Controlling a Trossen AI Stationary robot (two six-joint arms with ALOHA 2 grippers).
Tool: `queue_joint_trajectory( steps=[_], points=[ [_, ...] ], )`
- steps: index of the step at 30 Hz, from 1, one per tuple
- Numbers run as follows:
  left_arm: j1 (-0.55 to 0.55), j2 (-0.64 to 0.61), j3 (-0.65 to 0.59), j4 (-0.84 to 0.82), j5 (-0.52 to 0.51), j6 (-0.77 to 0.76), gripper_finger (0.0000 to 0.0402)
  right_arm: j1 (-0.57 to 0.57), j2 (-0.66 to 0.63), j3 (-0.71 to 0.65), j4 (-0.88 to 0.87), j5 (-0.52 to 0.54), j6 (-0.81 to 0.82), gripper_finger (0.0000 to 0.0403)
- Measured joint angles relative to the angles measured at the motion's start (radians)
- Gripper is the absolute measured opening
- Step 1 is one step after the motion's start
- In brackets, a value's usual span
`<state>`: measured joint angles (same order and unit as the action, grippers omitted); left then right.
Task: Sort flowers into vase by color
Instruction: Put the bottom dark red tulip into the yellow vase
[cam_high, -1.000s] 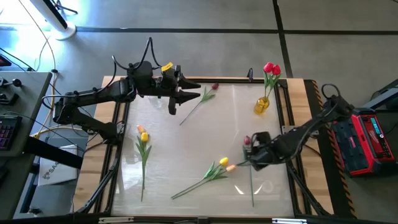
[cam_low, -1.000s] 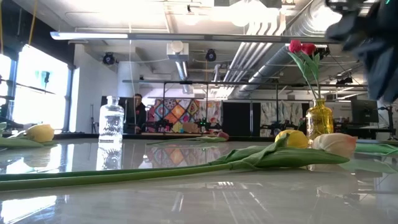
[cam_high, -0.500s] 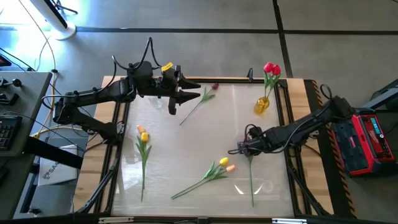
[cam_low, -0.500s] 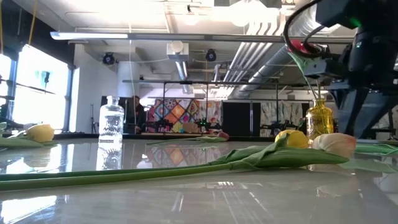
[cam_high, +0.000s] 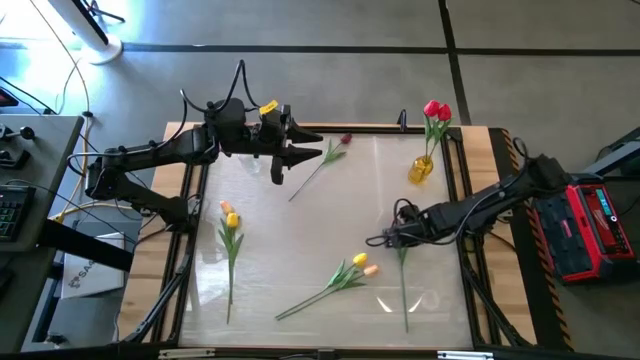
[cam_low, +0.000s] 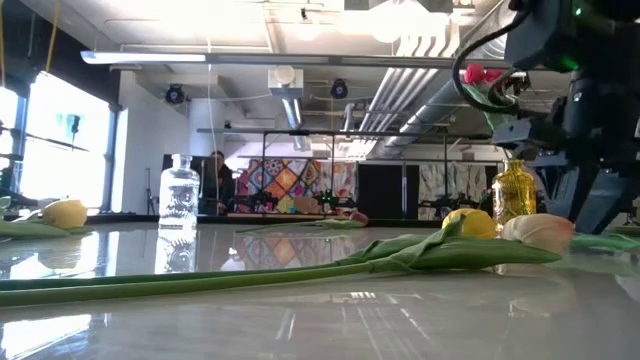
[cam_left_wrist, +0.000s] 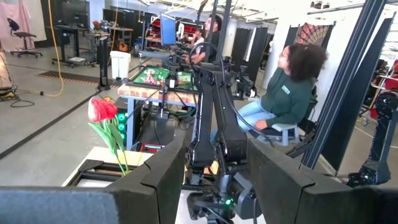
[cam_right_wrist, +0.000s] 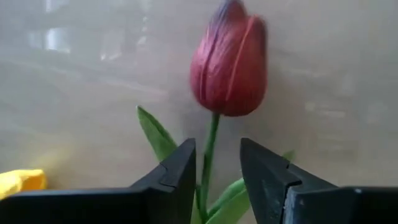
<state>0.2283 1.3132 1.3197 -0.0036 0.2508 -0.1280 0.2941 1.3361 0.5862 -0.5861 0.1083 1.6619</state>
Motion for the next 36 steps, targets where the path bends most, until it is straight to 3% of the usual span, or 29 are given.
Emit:
queue_joint_trajectory(
  steps=[5,11,17,23,27,32,36],
  points=[
    [0.000,0.000,0.000,0.000,0.000,0.000,0.0163,0.000,-0.003,-0.040,0.041,-0.014,-0.023,0.0084],
    [0.000,0.000,0.000,0.000,0.000,0.000,0.0163,0.000,-0.004,-0.013,0.011,0.005,-0.117,0.0010],
    [0.000,0.000,0.000,0.000,0.000,0.000,0.0163,0.012,-0.048,0.094,-0.078,0.130,-0.285,0.0007],
    [0.000,0.000,0.000,0.000,0.000,0.000,0.0163,0.031,-0.175,0.233,-0.245,0.356,-0.462,0.0003],
    [0.000,0.000,0.000,0.000,0.000,0.000,0.0163,0.035,-0.253,0.308,-0.307,0.515,-0.666,0.0002],
    [0.000,0.000,0.000,0.000,0.000,0.000,0.0163,0.035,-0.342,0.411,-0.295,0.716,-0.890,0.0001],
    [0.000,0.000,0.000,0.000,0.000,0.000,0.0163,0.035,-0.407,0.480,-0.211,0.842,-1.171,0.0001]
  ],
)
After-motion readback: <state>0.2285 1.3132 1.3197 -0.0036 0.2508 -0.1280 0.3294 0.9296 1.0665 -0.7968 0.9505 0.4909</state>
